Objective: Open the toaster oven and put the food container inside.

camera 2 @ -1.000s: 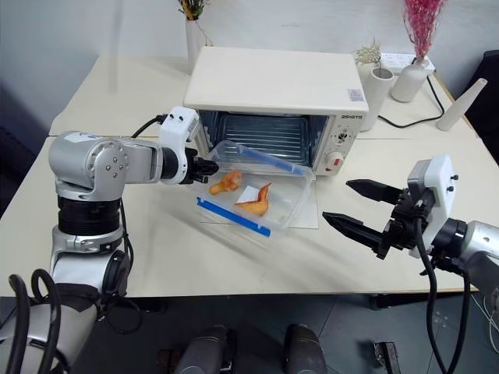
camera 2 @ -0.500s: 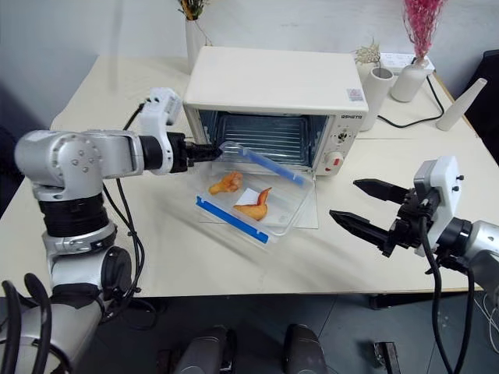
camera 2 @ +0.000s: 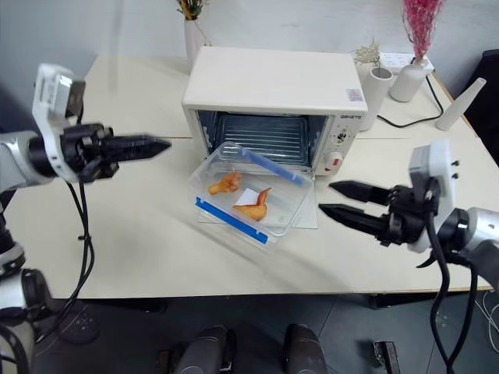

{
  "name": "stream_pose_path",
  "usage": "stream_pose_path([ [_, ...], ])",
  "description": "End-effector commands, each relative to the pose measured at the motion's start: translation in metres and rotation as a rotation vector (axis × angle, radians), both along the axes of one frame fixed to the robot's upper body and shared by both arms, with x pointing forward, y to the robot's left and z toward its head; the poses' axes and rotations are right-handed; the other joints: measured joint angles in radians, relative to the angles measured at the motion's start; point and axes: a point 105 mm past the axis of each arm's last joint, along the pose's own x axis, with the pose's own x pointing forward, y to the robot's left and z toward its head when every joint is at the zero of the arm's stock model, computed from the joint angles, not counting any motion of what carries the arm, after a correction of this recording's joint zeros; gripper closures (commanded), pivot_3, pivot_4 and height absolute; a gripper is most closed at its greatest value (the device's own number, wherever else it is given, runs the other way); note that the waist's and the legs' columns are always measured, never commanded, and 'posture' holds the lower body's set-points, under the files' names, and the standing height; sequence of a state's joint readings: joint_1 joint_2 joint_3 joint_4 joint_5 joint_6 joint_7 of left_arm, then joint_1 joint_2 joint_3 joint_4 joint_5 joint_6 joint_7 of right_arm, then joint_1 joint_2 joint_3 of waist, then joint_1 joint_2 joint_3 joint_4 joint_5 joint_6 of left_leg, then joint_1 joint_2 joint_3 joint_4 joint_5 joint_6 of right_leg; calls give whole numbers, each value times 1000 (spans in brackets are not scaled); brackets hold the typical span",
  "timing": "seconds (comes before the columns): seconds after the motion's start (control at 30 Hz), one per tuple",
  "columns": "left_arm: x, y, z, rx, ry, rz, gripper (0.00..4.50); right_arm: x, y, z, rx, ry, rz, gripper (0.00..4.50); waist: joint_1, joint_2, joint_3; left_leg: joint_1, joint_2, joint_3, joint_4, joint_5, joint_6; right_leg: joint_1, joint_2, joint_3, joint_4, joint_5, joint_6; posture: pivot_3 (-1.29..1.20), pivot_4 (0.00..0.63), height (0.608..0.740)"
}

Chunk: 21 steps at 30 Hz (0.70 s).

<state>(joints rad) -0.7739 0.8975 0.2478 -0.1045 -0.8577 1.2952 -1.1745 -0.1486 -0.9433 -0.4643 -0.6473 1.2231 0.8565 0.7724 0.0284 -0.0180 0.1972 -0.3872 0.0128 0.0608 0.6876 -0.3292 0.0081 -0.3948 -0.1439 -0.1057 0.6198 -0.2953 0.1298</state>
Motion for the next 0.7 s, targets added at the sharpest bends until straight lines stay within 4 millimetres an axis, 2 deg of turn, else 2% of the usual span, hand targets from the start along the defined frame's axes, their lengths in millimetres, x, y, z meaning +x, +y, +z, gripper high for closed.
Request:
stream_pose_path([
  [0.03, -17, -8, -15, 136, -77, -180, 4500, -18, 25, -11, -1, 66, 121, 3745, 0, 0, 0, 0, 0, 0, 0, 0, 0, 0, 0, 0, 0, 0, 0, 0, 150, 740],
  [0.1, -13, -8, -34, 227, -91, -205, 4500, -20, 36, -24, -17, 110, 135, 4355, -1, 0, 0, 0, 0, 0, 0, 0, 0, 0, 0, 0, -1, 0, 0, 0, 150, 740],
  [0.27, 2, -10, -62, 351, -156, -217, 4500, -13, 52, -55, -88, 169, 128, 4355, -3, 0, 0, 0, 0, 1, 0, 0, 1, -1, 1, 1, 0, 0, 0, 0, 150, 740],
  [0.37, 12, -14, -77, 377, -178, -214, 4500, 13, 58, -70, -96, 183, 64, 4355, -3, 0, 0, -1, 0, 1, 0, 0, 1, -2, 1, 1, 0, 0, 0, 0, 150, 740],
  [0.47, 25, -23, -85, 380, -224, -190, 4500, 35, 59, -71, -94, 158, 6, 4355, -5, 0, 0, -2, 0, 2, 0, 0, 1, -3, 1, 2, 1, 0, 0, 0, 150, 740],
  [0.6, 36, -36, -81, 328, -261, -153, 4500, 48, 52, -72, -135, 115, -28, 4355, -1, 0, 0, -3, 0, 1, 1, 0, 2, -3, 1, 0, 1, 0, 0, 0, 150, 740],
  [0.7, 41, -43, -79, 302, -303, -126, 4500, 61, 42, -64, -138, 73, -72, 4355, -4, 0, 0, -3, 0, 1, 1, -1, 3, -3, 1, 0, 0, 0, 0, 0, 150, 740],
])
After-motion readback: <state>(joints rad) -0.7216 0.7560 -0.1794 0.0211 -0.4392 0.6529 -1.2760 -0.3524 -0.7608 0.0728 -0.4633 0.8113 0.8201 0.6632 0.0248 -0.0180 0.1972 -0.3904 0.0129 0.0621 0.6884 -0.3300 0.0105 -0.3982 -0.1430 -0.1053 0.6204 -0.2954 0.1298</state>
